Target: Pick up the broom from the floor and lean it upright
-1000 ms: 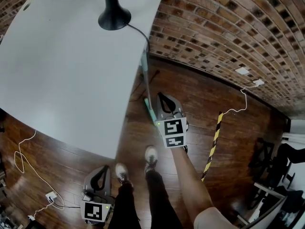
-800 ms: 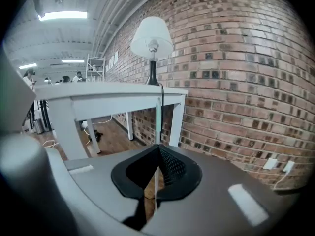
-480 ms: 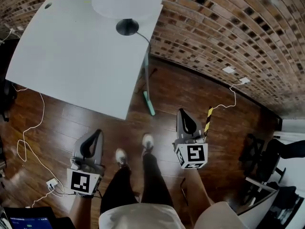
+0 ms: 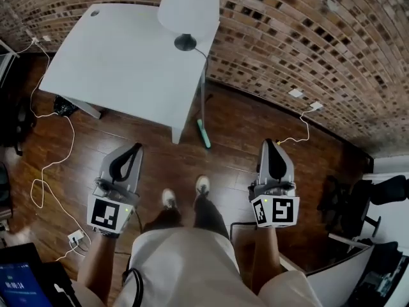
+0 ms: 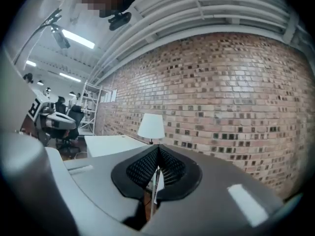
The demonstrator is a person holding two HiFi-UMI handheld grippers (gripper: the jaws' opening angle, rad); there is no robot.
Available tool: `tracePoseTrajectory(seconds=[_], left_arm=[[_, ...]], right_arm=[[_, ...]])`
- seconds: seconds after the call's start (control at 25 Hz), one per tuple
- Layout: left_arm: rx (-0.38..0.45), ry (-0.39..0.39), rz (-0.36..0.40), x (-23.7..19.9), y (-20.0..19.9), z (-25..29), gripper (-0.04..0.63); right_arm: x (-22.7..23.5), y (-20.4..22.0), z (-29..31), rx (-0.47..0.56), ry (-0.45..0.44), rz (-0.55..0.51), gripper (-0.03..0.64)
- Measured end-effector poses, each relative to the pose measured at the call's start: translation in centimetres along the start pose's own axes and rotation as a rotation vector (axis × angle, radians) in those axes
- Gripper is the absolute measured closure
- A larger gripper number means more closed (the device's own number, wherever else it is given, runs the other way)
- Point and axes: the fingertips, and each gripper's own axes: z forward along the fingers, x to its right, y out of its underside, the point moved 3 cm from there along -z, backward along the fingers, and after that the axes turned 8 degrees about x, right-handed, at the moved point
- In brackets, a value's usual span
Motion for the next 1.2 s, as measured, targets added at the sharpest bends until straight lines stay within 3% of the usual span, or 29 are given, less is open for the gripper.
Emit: tracePoseTrajectory(seconds=[0.12, 0.28, 0.52, 0.88, 1.2], left_arm=[[0.017, -0.013, 0.009, 0.2, -1.4, -1.6, 0.597], [0.071, -0.055, 0.018, -0.7, -3.0, -2.6, 0.597], [0.062, -0.074, 0.013, 0.6, -4.5, -1.8, 0.597], [0.075, -0.045, 0.076, 4.1, -6.1, 1.1, 0.597], [0.069, -0.071, 0.027, 4.6, -5.7, 1.2, 0.597]], right_arm=[[-0.5, -3.2, -1.7, 0.036, -0.050, -0.072, 0.604], [-0.4, -5.8, -2.8, 0.089, -0.072, 0.034, 0.604], [0.0, -6.6, -4.5, 0.133, -0.075, 0.166, 0.604], [1.0, -6.3, -3.4, 0.098, -0.133, 0.201, 0.604], [1.3, -5.6, -3.7, 0.088, -0.144, 0.261, 0.604]])
